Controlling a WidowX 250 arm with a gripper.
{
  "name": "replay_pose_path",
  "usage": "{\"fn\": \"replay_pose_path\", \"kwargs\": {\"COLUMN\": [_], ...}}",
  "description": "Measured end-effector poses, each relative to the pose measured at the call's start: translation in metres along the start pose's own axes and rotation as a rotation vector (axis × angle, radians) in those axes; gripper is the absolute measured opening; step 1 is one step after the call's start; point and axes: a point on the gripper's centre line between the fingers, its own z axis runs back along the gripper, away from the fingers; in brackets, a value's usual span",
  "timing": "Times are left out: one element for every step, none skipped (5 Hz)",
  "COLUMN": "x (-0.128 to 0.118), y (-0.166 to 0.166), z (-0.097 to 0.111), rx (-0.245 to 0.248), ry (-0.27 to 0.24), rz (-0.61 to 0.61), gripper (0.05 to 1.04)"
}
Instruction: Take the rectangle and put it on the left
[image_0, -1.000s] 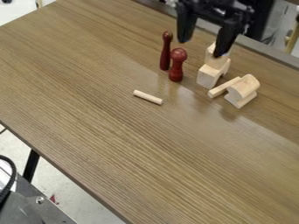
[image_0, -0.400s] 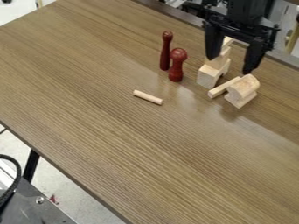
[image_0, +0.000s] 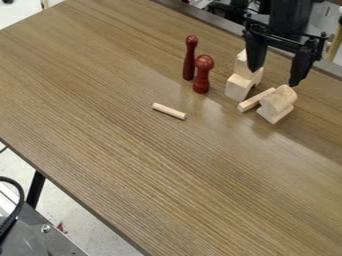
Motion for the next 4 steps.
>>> {"fn": "replay_pose_path", "kwargs": {"x": [0.007,0.01,0.011,0.012], "y": [0.001,0.003,0.005,0.004], "z": [-0.003,-0.014,-0.026,-0.037], "rx": [0.008,0.013,0.015,0.02], "ry": [-0.024,-0.012,0.006,0.018], "rz": [-0.004,-0.011,-0.017,-0.031], "gripper": [1.0,1.0,1.0,1.0]}}
